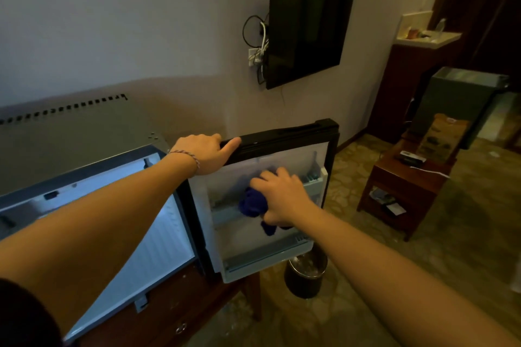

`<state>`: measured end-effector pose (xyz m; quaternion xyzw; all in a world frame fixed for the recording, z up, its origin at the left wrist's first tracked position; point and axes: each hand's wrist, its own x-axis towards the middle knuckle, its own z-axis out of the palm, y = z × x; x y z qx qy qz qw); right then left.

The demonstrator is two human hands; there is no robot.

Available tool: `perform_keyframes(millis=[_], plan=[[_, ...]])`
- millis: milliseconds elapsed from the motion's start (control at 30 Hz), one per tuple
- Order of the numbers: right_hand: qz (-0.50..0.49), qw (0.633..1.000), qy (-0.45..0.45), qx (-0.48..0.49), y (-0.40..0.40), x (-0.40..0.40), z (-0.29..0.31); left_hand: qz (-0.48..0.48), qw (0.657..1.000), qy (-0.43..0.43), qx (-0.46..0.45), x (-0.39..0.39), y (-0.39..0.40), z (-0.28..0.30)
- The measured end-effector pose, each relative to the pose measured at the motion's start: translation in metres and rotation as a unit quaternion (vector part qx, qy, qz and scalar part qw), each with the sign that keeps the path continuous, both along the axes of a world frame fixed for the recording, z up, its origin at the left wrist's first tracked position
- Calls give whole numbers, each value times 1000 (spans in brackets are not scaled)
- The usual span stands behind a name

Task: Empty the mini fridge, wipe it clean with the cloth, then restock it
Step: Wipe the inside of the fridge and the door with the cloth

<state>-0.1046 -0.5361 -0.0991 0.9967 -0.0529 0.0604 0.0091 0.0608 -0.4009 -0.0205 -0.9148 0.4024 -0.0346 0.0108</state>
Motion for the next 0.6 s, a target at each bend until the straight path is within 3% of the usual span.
perform_keyframes(millis=[233, 400, 600], plan=[[-101, 992, -69, 23, -56, -33, -10, -20, 997, 58, 43, 10, -4, 8], [-167, 969, -146, 106, -23, -27, -25, -49, 992, 103, 59, 19, -8, 13], [-119, 958, -188, 182, 69, 9, -33, -96, 978, 183, 9, 18, -23, 15]])
